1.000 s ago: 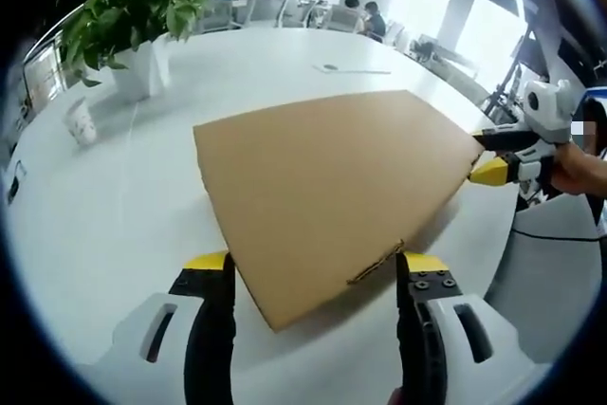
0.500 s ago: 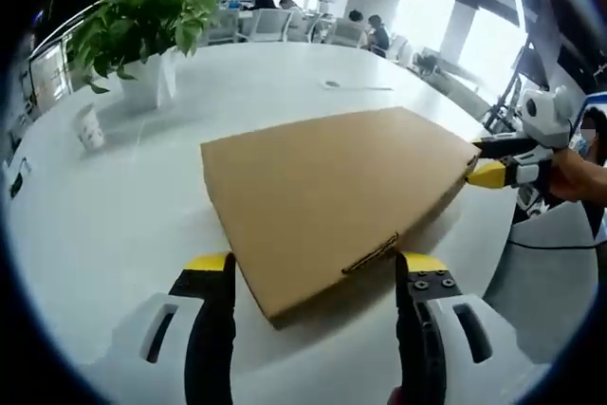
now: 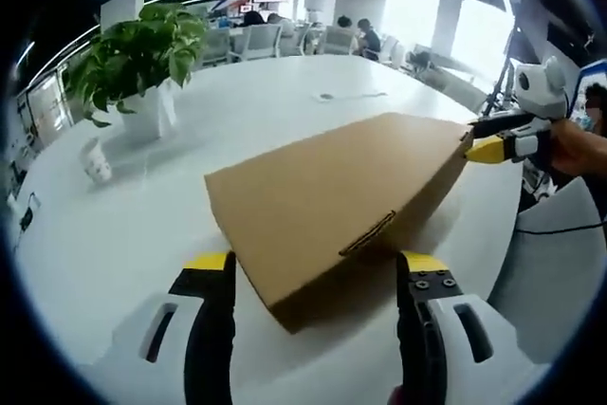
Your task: Operate the shoe box by opening the lid, removing the specified soft item, and placing it in the target area until the item is outside and the box remains undamaged.
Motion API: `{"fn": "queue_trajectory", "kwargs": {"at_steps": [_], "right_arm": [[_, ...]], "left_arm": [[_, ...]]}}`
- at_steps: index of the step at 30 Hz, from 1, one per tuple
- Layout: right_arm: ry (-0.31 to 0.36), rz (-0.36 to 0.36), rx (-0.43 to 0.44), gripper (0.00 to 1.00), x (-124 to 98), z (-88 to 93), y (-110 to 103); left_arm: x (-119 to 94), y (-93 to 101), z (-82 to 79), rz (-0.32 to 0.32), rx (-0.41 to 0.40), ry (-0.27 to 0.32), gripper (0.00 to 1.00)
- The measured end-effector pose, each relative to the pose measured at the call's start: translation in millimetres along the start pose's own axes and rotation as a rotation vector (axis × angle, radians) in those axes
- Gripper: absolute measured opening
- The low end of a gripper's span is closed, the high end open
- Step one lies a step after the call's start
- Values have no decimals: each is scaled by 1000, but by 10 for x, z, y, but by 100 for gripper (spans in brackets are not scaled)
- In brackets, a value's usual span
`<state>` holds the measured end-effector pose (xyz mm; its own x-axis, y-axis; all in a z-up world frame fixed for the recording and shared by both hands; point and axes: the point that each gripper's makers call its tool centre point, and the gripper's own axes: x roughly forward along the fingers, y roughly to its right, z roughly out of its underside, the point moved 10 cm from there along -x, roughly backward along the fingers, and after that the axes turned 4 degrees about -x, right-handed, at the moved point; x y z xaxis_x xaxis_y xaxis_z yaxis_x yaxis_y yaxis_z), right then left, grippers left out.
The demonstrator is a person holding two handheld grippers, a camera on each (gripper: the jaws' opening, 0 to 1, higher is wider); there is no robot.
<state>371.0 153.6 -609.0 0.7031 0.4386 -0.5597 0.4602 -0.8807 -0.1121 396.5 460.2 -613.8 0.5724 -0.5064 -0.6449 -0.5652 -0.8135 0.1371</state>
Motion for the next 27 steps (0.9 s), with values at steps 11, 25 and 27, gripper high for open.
{"fn": "queue_trajectory", "kwargs": {"at_steps": [11, 25, 27], "right_arm": [[47, 4, 28, 46, -60, -188, 35], [89, 5, 17, 46, -64, -465, 113], [92, 3, 7, 46, -58, -504, 121]], "left_arm": [[-52, -23, -51, -4, 48, 28, 66], [-33, -169, -221, -143, 159, 77, 63], [-31, -176, -260, -155, 182, 86, 62]]}}
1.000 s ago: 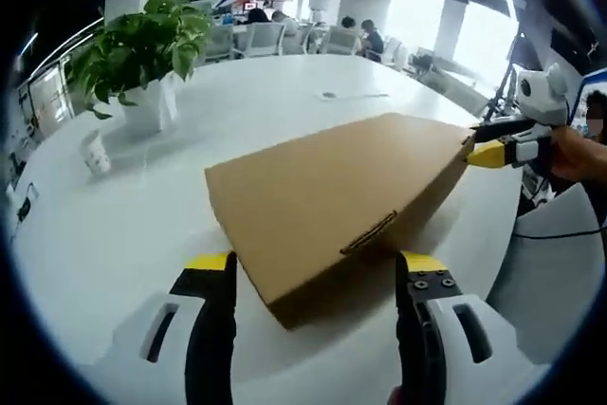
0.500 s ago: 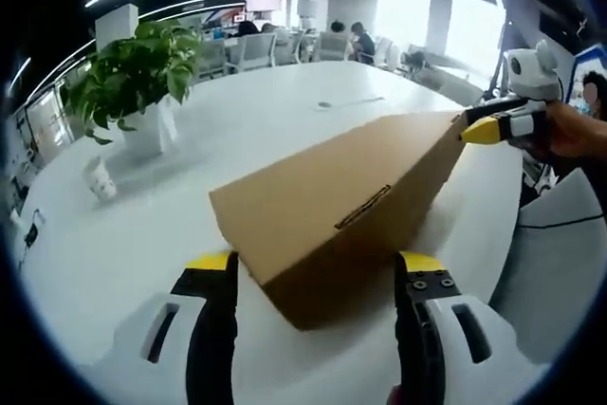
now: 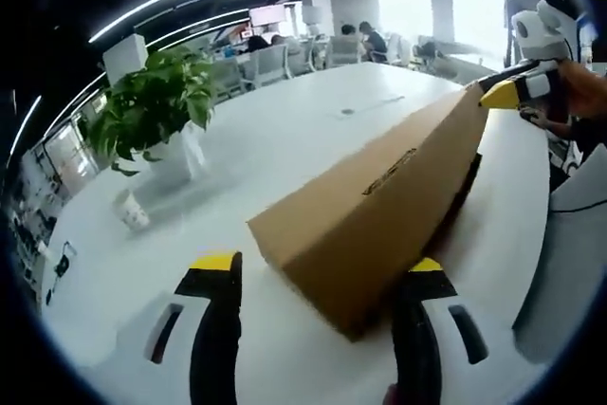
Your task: Operate the shoe box by opening the lid, removing the specified soft item, and placing it in the target area until the item is outside and the box remains undamaged.
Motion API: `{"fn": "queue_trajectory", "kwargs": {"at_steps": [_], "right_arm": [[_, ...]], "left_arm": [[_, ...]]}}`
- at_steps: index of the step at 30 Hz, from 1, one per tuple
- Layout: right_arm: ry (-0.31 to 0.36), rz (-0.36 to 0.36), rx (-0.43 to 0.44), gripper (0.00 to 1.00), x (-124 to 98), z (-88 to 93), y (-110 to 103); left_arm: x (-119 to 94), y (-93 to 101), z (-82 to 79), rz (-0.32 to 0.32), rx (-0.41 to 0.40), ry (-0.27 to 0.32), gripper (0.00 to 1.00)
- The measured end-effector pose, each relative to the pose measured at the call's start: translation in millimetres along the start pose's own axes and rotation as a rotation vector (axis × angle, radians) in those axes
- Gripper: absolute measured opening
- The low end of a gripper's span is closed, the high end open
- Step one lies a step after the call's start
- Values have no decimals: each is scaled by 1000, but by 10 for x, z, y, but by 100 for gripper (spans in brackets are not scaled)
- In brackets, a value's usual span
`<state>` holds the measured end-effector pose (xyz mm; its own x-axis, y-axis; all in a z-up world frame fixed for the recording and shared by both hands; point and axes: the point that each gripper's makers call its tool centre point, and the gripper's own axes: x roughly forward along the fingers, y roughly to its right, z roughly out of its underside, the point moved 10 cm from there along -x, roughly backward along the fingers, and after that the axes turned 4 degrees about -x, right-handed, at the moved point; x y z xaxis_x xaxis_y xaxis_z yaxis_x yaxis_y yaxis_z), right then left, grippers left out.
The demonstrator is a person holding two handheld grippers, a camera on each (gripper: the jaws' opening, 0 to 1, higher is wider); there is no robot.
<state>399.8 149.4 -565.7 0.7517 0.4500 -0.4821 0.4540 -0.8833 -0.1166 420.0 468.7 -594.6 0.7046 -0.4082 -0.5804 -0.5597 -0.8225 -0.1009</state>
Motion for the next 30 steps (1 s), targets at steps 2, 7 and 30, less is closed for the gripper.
{"fn": "queue_trajectory", "kwargs": {"at_steps": [2, 7, 30], "right_arm": [[2, -1, -2, 46, 11, -35, 9], [0, -3, -24, 46, 36, -91, 31], [85, -23, -56, 44, 66, -369, 119]], "left_arm": [[9, -2, -38, -12, 42, 9, 61], [3, 5, -85, -19, 92, 27, 56], [-36, -88, -395, -88, 83, 127, 42]]}}
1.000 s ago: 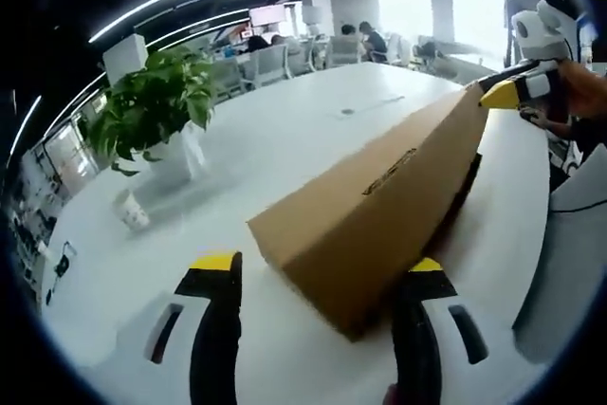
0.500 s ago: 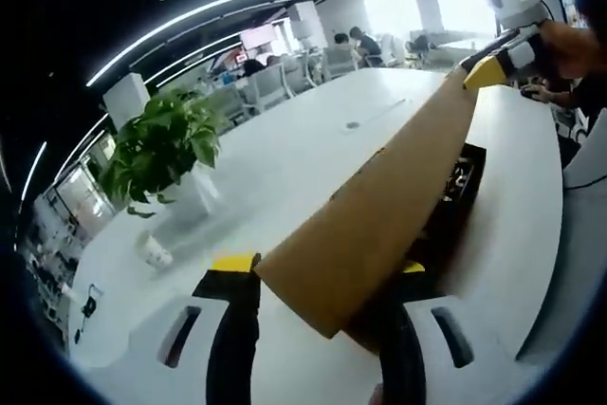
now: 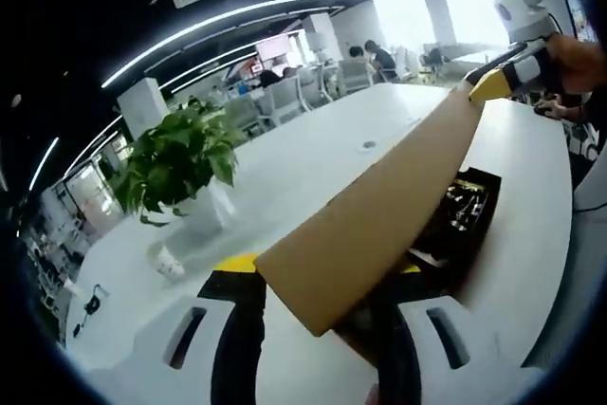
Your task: Operate the shoe box by opening the lid, removing the specified soft item, and placing it in the target area until the item is outside and the box remains undamaged.
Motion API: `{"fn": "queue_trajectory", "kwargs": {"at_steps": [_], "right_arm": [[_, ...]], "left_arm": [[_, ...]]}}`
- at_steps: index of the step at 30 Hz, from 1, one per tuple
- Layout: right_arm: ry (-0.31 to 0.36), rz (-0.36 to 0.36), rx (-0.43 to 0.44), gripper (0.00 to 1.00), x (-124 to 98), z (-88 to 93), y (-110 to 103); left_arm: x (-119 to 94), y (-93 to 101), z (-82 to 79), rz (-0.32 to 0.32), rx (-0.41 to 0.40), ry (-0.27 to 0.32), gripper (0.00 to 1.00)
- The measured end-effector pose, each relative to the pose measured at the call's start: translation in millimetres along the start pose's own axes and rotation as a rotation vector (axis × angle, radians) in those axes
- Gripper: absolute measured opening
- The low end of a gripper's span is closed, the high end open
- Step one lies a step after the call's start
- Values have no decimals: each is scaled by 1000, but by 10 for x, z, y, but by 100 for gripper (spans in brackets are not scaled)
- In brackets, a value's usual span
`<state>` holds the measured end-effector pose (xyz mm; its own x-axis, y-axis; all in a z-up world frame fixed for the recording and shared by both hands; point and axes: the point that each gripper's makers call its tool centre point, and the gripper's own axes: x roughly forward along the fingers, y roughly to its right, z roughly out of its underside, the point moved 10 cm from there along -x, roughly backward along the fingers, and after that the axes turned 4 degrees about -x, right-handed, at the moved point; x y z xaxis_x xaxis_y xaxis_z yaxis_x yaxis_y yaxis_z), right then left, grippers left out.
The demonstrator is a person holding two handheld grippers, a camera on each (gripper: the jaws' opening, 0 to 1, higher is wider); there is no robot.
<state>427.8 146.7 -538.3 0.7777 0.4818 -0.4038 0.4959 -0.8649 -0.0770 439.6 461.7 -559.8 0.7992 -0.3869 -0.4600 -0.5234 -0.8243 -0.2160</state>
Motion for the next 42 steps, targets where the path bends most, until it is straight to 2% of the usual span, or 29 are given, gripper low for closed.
{"fn": "queue_trajectory", "kwargs": {"at_steps": [4, 6, 9, 12, 20, 22, 25, 28, 36, 42], "right_arm": [[26, -29, -21, 42, -46, -9, 54], [36, -55, -63, 42, -78, -2, 59], [33, -102, -126, 47, -81, 50, 70], [15, -119, -177, 51, -72, 103, 66], [-5, -71, -218, 38, 24, 145, 156], [10, -23, -241, 31, 25, 126, 197], [34, 3, -236, 21, 42, 138, 238], [41, 12, -228, 16, 60, 161, 261], [26, 83, -288, 2, 95, 136, 308], [29, 100, -314, 1, 135, 109, 308]], "left_arm": [[10, -14, -18, 7, -16, -1, 42], [17, -24, -22, 11, -21, -3, 42], [29, -44, -54, 18, -35, -7, 42], [34, -52, -64, 26, -38, -13, 42], [40, -66, -88, 43, -44, -25, 42], [45, -74, -102, 45, -49, -27, 42], [55, -81, -116, 49, -53, -28, 42], [70, -101, -139, 55, -56, -30, 42], [112, -145, -173, 55, -84, -25, 43], [141, -170, -187, 57, -105, -19, 43]]}}
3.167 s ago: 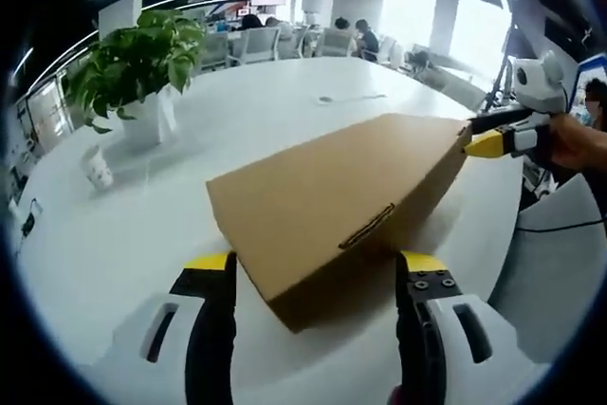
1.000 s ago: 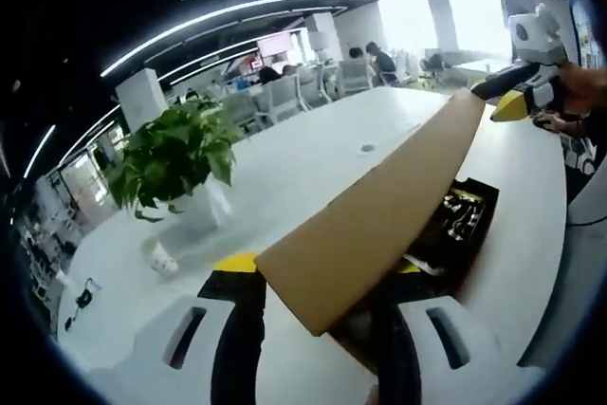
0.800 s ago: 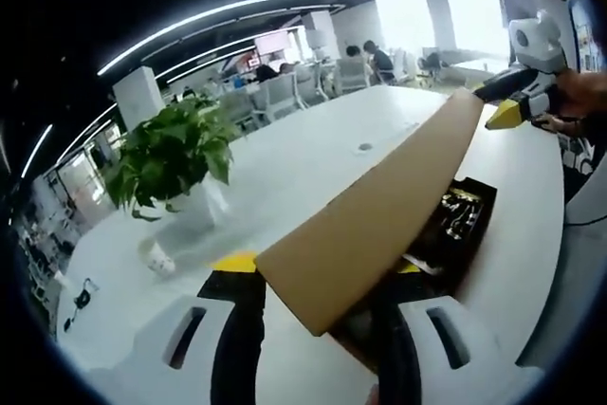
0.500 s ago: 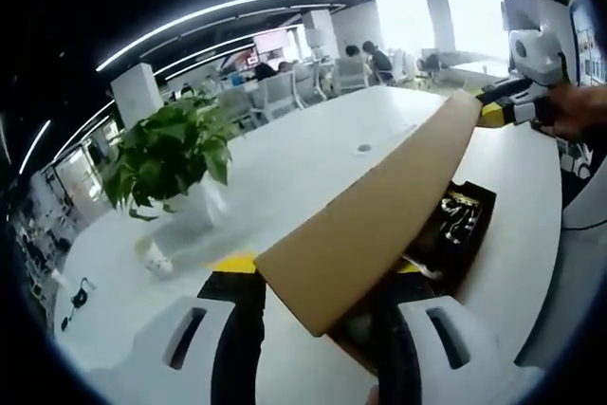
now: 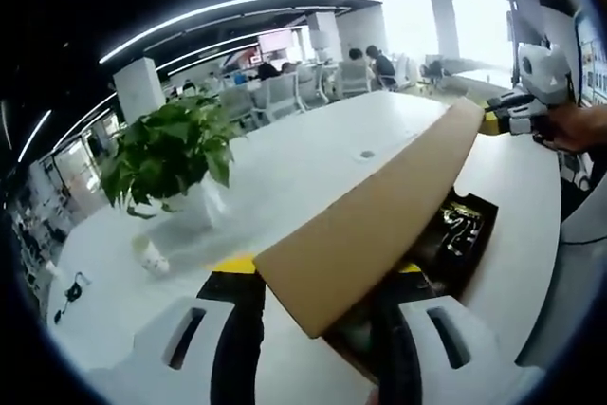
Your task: Operate the shoe box by opening the lid, removing the specified soft item, and placing it in the target area until the item is outside and the box remains undamaged.
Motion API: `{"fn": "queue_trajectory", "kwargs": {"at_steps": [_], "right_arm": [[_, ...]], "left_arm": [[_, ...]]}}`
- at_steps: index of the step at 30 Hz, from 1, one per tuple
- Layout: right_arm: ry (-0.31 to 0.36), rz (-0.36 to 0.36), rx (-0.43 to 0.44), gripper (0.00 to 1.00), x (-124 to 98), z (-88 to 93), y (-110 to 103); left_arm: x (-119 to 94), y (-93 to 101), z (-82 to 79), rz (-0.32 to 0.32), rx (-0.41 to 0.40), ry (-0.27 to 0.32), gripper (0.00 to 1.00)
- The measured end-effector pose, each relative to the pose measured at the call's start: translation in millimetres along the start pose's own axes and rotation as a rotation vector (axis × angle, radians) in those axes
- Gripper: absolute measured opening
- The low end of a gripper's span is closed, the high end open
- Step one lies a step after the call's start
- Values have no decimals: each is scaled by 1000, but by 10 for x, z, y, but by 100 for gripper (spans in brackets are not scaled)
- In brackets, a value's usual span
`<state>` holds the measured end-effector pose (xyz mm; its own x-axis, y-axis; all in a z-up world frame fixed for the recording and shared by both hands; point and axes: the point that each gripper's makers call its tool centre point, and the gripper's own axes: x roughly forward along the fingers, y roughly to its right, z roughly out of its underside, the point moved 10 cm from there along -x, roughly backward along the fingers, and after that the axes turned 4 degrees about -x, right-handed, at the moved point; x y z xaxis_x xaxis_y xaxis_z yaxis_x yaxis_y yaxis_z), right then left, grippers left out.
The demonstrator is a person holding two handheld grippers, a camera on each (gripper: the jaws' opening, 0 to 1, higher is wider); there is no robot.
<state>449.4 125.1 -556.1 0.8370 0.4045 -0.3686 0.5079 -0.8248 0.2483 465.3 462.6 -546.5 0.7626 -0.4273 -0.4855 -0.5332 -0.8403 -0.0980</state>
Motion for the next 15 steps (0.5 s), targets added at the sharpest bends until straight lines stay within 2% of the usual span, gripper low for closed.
{"fn": "queue_trajectory", "kwargs": {"at_steps": [9, 15], "right_arm": [[-4, 28, 22, 0, -27, -74, -14], [-20, 29, 11, 0, -21, -123, -4]], "left_arm": [[12, 5, -2, -21, -37, 14, 43], [-11, -37, 79, -42, -63, -2, 38]]}}
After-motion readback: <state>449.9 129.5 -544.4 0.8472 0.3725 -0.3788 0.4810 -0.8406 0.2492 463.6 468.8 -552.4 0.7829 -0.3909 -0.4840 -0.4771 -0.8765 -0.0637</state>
